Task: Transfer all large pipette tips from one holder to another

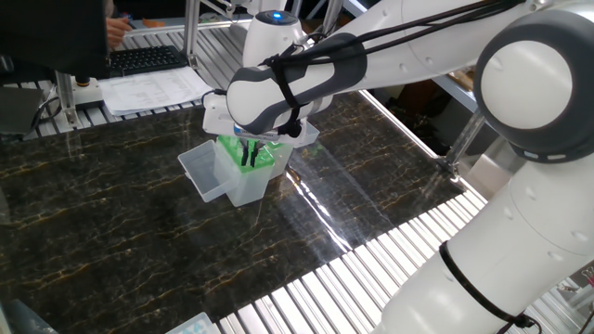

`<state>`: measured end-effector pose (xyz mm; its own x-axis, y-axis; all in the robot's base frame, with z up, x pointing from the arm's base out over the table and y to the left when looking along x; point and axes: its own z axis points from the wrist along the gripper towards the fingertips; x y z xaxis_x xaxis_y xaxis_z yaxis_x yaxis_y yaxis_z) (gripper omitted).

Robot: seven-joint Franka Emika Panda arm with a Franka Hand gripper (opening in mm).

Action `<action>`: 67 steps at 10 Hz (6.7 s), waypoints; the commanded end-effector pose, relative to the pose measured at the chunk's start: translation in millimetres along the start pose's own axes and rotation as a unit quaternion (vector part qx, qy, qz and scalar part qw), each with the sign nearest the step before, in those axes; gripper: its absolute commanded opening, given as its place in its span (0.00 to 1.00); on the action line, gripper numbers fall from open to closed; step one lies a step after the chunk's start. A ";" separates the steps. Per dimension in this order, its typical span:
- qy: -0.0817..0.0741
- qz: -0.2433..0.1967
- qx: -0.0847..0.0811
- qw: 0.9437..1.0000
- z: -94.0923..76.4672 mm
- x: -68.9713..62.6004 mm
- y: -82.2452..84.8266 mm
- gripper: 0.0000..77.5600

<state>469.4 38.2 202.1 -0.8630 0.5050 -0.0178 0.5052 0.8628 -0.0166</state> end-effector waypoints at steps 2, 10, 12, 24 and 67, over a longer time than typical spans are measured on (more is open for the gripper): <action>-0.003 0.005 -0.001 1.000 -28.6 4.3 -7.1 0.01; -0.001 0.012 -0.001 1.000 -71.7 -1.4 -11.7 0.01; 0.000 0.010 -0.001 1.000 -84.9 -5.3 -12.9 0.01; 0.007 0.016 -0.005 1.000 -127.9 -18.3 -25.0 0.01; -0.017 -0.068 -0.007 0.998 -122.1 -89.3 -74.4 0.01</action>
<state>507.6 -67.8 325.6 -0.9226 0.3830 -0.0471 0.3838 0.9234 -0.0084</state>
